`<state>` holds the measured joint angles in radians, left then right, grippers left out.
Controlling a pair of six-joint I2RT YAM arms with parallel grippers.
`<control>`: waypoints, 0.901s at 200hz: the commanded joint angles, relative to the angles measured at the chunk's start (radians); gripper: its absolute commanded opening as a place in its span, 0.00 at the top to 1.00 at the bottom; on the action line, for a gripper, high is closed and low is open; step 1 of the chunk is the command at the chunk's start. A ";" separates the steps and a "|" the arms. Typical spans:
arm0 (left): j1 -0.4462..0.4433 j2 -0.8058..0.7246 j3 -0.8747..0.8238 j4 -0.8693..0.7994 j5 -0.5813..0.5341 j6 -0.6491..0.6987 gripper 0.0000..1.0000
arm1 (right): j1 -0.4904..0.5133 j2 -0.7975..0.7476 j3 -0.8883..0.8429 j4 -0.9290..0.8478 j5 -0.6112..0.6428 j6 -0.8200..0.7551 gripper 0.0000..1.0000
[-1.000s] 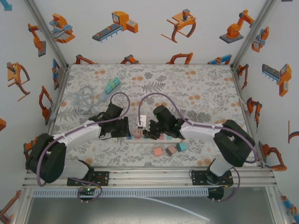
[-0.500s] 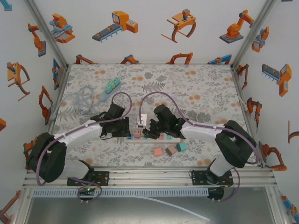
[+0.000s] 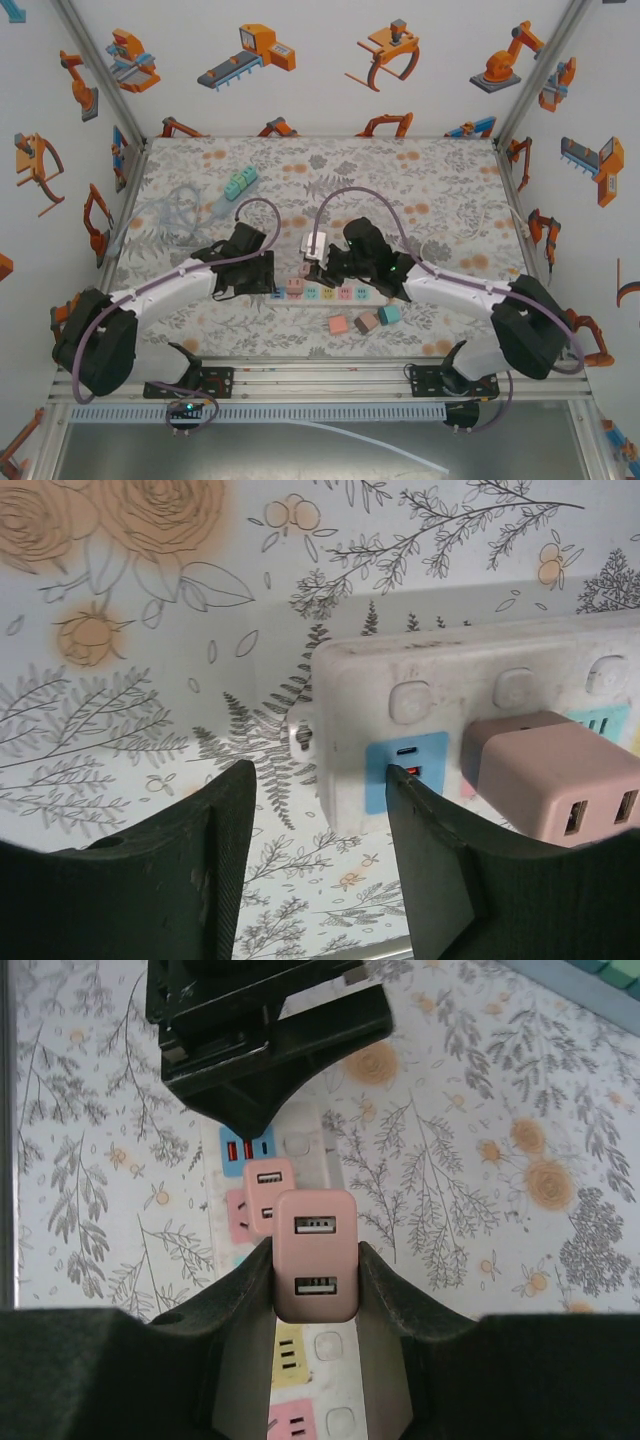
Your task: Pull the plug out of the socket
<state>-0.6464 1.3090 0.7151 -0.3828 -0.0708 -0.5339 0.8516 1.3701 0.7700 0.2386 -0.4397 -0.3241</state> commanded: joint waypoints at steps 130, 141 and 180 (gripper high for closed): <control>-0.132 -0.496 0.014 0.258 0.465 0.542 0.21 | -0.351 -0.384 0.028 -0.361 0.119 1.016 0.88; -0.146 -0.506 0.016 0.265 0.489 0.564 0.18 | -0.388 -0.425 0.012 -0.398 0.115 1.054 0.89; -0.176 -0.508 0.033 0.266 0.625 0.641 0.09 | -0.515 -0.588 -0.080 -0.474 0.085 1.155 0.88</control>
<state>-0.8055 0.8089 0.7422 -0.1486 0.4175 0.0074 0.3965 0.8700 0.7502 -0.1543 -0.3126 0.7090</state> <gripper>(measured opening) 0.869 0.341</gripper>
